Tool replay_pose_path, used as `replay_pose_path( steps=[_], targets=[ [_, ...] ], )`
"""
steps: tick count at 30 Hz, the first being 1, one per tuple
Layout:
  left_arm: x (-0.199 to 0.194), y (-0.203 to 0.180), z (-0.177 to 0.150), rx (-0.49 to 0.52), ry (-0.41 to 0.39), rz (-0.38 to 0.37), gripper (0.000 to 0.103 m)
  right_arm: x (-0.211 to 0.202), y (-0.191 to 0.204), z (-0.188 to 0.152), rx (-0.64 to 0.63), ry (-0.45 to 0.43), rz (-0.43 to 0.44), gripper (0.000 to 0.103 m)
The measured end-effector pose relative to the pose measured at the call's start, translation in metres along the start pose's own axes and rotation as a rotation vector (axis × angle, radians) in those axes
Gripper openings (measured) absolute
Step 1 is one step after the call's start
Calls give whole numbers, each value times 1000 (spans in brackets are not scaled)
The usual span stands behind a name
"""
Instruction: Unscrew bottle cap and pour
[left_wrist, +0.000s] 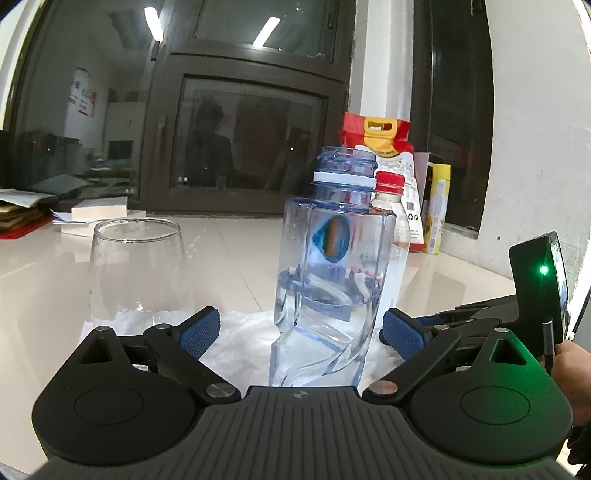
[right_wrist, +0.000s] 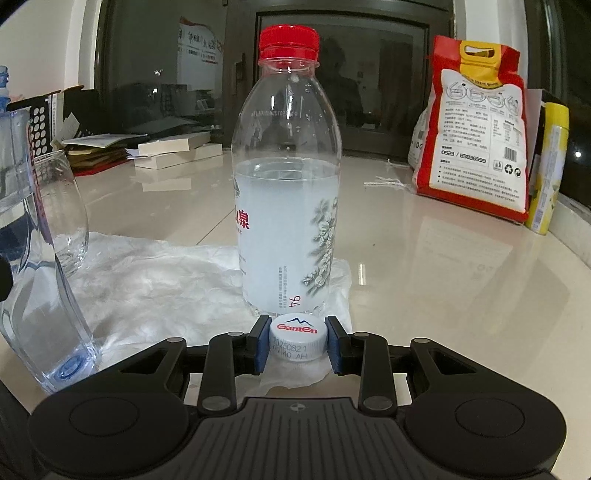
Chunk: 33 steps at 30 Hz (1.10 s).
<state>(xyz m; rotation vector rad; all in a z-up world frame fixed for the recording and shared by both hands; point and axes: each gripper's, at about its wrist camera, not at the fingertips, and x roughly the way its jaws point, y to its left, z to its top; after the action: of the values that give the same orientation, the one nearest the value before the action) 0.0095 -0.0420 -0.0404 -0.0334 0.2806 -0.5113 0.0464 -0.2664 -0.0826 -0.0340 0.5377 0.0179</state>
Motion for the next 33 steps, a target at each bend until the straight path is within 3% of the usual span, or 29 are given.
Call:
replay_pose_path(
  steps=[16,33],
  targets=[
    [-4,2,1,-4,-1,9,100,-2,0,4,-15,-13,-20,51],
    [-29,-4,0,-46,7,62,103,-43,5,4,-20,-48,-19,54]
  ],
)
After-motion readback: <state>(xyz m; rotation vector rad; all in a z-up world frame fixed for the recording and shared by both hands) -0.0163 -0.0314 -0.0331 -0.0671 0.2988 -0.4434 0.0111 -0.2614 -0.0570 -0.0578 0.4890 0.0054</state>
